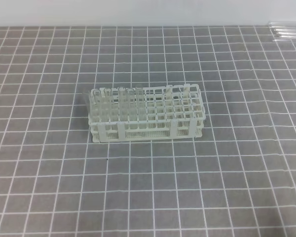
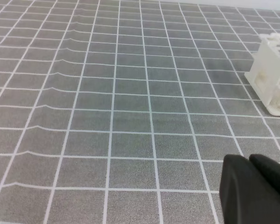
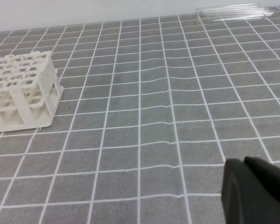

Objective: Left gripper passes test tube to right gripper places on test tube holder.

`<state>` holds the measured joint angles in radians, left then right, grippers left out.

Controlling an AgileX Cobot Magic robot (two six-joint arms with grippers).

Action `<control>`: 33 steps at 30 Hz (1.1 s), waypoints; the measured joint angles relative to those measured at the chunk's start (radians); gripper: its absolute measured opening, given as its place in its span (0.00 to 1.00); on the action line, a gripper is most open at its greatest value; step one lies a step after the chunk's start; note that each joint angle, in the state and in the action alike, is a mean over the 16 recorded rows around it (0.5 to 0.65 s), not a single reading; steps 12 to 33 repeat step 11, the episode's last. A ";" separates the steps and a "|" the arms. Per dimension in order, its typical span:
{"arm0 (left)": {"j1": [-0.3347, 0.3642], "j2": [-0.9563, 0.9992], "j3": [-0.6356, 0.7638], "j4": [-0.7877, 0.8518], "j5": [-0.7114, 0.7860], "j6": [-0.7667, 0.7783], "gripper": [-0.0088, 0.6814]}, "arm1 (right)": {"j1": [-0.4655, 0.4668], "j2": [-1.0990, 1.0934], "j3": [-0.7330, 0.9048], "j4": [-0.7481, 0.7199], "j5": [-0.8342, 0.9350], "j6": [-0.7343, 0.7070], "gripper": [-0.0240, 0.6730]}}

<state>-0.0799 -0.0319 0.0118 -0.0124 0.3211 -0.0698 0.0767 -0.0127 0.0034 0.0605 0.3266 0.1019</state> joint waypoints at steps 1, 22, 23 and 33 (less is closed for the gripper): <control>0.000 0.000 0.000 0.000 0.001 0.000 0.01 | 0.000 0.000 0.000 0.000 0.000 0.000 0.02; 0.000 0.005 -0.003 0.000 0.004 0.000 0.01 | 0.000 0.001 0.000 0.000 0.000 0.000 0.02; 0.000 0.005 -0.003 0.000 0.004 0.000 0.01 | 0.000 0.001 0.000 0.000 0.000 0.000 0.02; 0.000 0.005 -0.003 0.000 0.004 0.000 0.01 | 0.000 0.001 0.000 0.000 0.000 0.000 0.02</control>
